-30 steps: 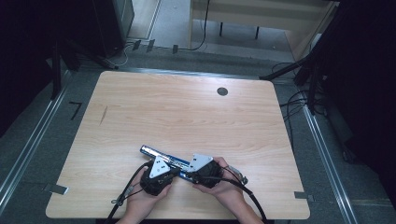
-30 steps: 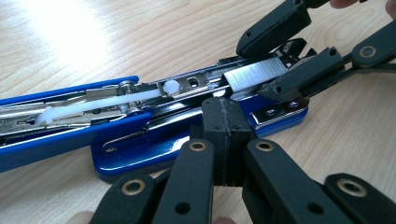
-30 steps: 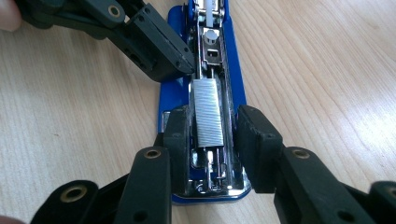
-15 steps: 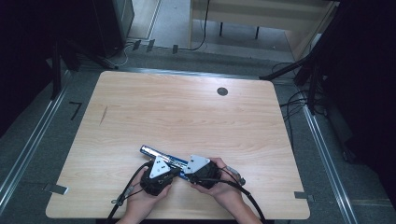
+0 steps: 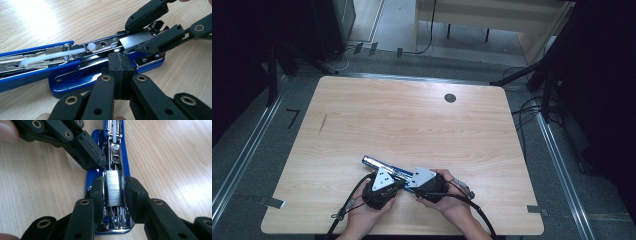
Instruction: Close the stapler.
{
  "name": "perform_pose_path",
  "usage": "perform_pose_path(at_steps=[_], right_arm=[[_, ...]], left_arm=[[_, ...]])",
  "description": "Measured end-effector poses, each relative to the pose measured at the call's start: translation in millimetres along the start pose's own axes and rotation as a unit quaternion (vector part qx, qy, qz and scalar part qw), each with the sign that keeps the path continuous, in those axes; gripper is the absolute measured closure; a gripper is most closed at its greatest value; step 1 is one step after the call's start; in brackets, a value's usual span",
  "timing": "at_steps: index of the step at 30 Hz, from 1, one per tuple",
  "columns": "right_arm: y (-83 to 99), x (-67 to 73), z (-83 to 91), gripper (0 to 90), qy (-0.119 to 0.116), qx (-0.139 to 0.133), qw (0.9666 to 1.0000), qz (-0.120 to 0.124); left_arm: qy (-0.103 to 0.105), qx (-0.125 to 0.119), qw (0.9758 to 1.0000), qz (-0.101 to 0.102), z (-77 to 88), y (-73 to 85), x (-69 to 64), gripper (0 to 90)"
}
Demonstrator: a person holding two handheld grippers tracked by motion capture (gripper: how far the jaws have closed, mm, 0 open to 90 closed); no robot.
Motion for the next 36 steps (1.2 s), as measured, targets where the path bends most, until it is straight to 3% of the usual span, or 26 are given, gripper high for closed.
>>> perform_pose_path(at_steps=[7,12,13,19,21,22,25,29,36], right_arm=[[-0.5,1.2,1.5,69.2,0.000,-0.006,1.0000,-0.001],[-1.7,3.4,3.9,70.2,0.003,-0.015,0.9998,0.012],[-2.5,4.6,5.0,70.2,-0.006,-0.020,0.9997,0.009],[-0.5,3.5,3.2,71.3,-0.010,-0.017,0.9998,0.005],[-0.3,4.2,3.3,74.1,-0.005,-0.011,0.9999,0.009],[0.6,6.0,2.1,77.3,0.010,-0.008,0.9996,0.025],[1.4,7.2,1.4,78.1,0.013,-0.009,0.9995,0.028],[2.1,0.9,4.7,80.1,-0.009,-0.022,0.9997,0.000],[-0.3,0.0,5.7,80.0,-0.016,-0.023,0.9995,-0.010]], left_arm=[[0.000,0.000,1.0000,0.000,0.0,0.0,-0.2,90.0],[0.000,0.001,1.0000,0.000,0.1,0.0,-0.1,90.0],[0.000,0.000,1.0000,0.000,0.1,0.0,-0.2,90.0],[0.000,0.001,1.0000,-0.001,0.0,0.0,-0.1,90.0],[0.001,0.000,1.0000,0.001,-0.1,0.0,-0.1,90.0],[0.001,0.000,1.0000,0.000,-0.2,-0.1,0.0,90.0],[0.001,0.000,1.0000,0.000,-0.2,-0.1,0.0,90.0],[0.002,0.001,1.0000,-0.001,0.0,0.0,0.0,90.0],[0.002,0.001,1.0000,-0.001,-0.1,0.0,0.2,90.0]])
Point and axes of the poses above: each handheld gripper's, and its own axes: z roughly backward along the jaws, y roughly out of its underside, x roughly to its left, the point moved 3 cm from there along -z, roughly forward along the jaws, and after that the axes turned 13 degrees about -y, right-handed, at the moved point
